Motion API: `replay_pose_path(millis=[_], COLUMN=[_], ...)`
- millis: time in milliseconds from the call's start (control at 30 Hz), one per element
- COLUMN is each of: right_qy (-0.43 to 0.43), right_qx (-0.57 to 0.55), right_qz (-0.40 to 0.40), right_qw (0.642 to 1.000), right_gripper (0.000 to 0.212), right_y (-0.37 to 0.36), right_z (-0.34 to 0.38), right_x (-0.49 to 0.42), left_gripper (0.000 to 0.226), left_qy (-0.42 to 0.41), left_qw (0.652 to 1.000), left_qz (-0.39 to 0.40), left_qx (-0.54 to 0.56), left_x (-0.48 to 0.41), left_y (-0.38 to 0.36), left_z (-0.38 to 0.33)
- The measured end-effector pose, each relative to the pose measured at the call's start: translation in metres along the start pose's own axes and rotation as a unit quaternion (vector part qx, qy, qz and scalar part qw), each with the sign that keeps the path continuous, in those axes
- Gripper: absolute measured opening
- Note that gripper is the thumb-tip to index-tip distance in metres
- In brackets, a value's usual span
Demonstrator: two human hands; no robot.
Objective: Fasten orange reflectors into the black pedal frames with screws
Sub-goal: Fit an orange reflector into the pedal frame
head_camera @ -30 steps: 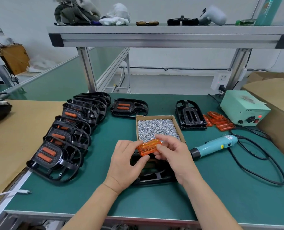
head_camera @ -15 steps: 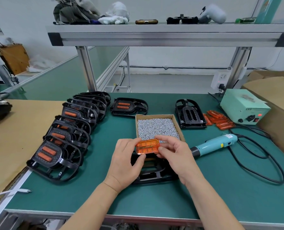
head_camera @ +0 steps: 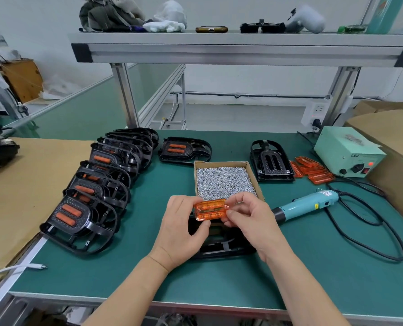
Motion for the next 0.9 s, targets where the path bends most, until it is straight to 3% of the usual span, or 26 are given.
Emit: replay_pose_path(millis=[633, 800, 900], right_qy=[-0.001, 0.029, 0.057], right_qx=[0.047, 0.177, 0.296], right_qz=[-0.030, 0.019, 0.048], right_qw=[0.998, 0.984, 0.952], right_gripper=[0.022, 0.023, 0.019], right_y=[0.007, 0.008, 0.005], right_z=[-0.005, 0.009, 0.019], right_x=[0.003, -0.002, -0.005], left_gripper=[0.036, 0.035, 0.034], left_qy=[-0.002, -0.013, -0.004], left_qw=[1.000, 1.000, 0.999], left_qz=[0.009, 0.024, 0.044], left_qx=[0.003, 0.008, 0.000], left_x=[0.001, 0.005, 0.006], left_y=[-0.001, 0.001, 0.001], left_z=[0.002, 0.000, 0.001])
Point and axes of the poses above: each hand's wrist, its own x-axis away from the middle knuckle, its own y-axis out of the back of the hand, z = x × y, the point moved 6 cm from there along -x, towards the middle knuckle, and after that the axes turned 15 degrees about y, right-handed, at the moved point
